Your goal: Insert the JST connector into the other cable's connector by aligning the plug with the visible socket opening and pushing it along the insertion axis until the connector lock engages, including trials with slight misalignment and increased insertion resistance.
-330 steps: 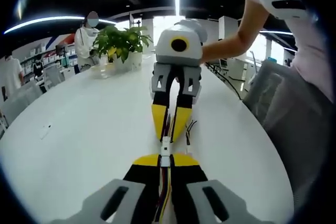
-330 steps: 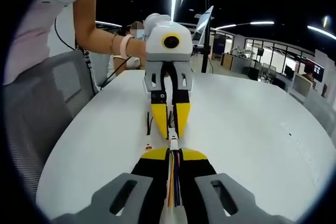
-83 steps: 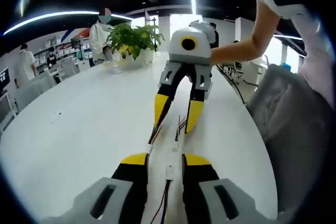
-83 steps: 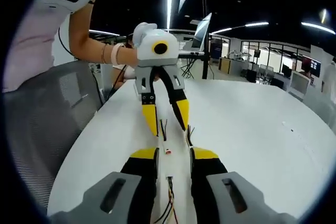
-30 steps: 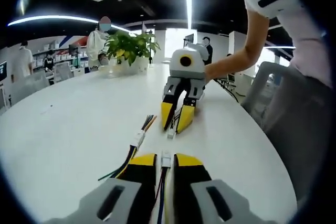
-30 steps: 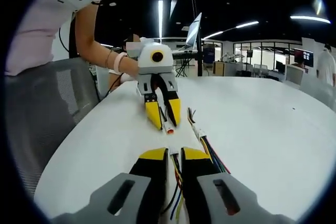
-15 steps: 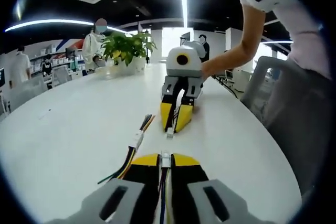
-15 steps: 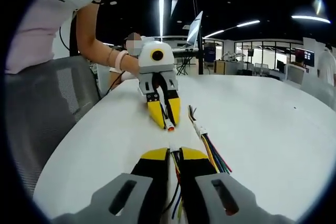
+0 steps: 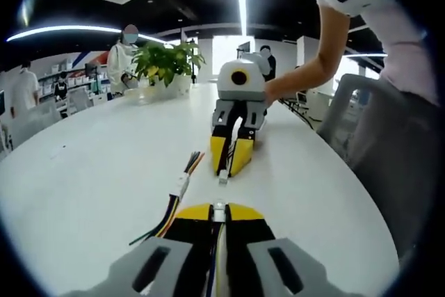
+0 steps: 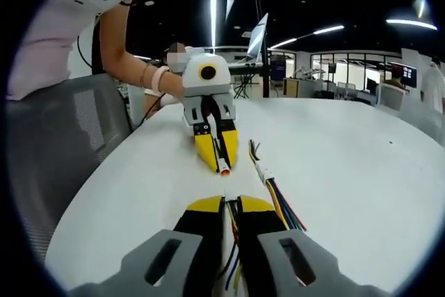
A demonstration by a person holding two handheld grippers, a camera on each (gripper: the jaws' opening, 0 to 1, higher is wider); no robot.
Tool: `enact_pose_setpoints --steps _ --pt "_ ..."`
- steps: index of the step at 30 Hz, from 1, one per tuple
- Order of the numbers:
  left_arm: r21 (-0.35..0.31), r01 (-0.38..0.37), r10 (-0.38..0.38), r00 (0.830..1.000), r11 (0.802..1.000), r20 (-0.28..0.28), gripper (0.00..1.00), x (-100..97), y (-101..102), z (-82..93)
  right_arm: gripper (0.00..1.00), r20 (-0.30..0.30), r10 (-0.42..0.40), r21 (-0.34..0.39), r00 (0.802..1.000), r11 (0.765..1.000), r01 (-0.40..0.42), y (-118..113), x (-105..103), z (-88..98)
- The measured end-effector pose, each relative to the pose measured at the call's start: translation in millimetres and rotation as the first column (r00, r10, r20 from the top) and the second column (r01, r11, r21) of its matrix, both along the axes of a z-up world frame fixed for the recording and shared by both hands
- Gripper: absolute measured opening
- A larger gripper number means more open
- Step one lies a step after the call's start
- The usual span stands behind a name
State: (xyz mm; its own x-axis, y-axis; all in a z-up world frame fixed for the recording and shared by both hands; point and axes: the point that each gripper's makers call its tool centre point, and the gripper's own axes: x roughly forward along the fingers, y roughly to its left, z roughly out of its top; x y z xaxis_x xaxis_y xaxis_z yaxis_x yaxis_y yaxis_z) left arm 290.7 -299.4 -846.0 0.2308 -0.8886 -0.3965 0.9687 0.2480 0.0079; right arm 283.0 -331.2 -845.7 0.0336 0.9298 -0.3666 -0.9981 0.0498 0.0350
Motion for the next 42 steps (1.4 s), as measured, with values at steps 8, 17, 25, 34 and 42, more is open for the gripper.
enact_pose_setpoints --steps 8,17,25,34,42 --pt "0.039 0.012 -0.012 1.0 0.999 0.01 0.0 -1.4 -4.9 2.5 0.04 0.014 0.011 -0.016 1.0 1.0 -0.01 1.5 -1.2 9.7" --pt "0.02 0.019 -0.019 0.999 1.0 0.031 0.0 3.7 -9.1 21.9 0.04 0.044 0.013 -0.051 0.999 0.999 -0.011 3.6 7.4 19.5" --pt "0.012 0.008 -0.008 1.0 1.0 0.012 0.0 6.7 -9.5 28.7 0.04 0.057 0.043 -0.054 0.997 0.998 -0.04 10.5 7.2 24.3" --pt "0.031 0.027 -0.027 1.0 0.999 0.007 0.0 2.7 -18.6 28.6 0.04 0.067 0.063 -0.057 0.996 0.997 -0.059 16.9 7.1 26.4" --pt "0.035 0.027 -0.027 1.0 0.999 0.01 0.0 3.4 -22.7 31.0 0.04 0.061 0.068 -0.073 0.996 0.995 -0.064 15.8 7.8 21.6"
